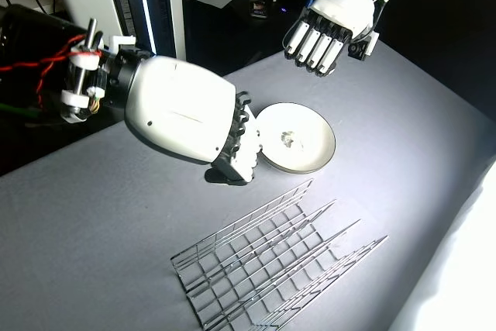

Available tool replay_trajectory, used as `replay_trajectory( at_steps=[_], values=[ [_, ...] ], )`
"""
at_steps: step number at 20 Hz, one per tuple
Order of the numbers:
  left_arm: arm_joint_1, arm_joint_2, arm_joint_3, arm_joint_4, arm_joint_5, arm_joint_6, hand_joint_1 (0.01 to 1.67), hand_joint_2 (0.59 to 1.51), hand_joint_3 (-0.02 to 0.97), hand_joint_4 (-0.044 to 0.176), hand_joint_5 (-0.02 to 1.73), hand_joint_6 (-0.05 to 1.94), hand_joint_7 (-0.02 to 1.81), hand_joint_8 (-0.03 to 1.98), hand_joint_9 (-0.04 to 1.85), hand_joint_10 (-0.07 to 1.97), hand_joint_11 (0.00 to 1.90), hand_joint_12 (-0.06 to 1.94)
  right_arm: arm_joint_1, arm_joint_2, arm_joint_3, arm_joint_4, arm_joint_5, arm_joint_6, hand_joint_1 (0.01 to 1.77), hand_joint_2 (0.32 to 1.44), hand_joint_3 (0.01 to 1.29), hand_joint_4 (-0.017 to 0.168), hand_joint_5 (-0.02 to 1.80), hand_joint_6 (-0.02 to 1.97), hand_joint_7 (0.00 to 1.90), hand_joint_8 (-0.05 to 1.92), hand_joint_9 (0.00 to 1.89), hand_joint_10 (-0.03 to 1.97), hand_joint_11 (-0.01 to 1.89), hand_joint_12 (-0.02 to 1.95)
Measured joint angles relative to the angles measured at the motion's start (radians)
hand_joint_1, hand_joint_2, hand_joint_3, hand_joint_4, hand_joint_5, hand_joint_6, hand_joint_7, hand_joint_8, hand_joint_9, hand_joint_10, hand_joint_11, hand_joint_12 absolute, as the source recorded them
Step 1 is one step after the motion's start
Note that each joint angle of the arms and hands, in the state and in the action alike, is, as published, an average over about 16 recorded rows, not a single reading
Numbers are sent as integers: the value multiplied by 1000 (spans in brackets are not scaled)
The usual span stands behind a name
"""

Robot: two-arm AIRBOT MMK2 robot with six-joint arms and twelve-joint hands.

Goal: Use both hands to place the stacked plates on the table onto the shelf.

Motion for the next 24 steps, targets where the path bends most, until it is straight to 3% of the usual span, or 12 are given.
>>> replay_trajectory(
  at_steps=[4,8,13,24],
  values=[
    [-2,1,0,10,-3,-7,150,1057,55,5,194,723,205,676,225,708,240,720,-9,-4,4,-5,11,-1,128,1256,47,-1,335,761,326,736,317,756,209,861],
    [-5,1,4,28,-12,-20,117,1046,43,4,148,533,158,497,172,526,182,530,-14,-12,12,-8,21,-3,99,1254,38,-1,291,568,290,548,279,562,159,711],
    [-19,-3,26,63,-47,-47,23,1008,22,2,15,47,14,30,18,41,18,39,-29,-21,31,-18,37,-7,18,1250,19,-1,172,84,187,70,168,76,17,291],
    [-49,-52,154,250,-130,-123,22,1010,8,-2,22,-12,20,-15,17,6,20,5,-28,-33,61,-33,40,-24,17,1250,14,1,144,16,168,10,157,7,17,251]
  ],
)
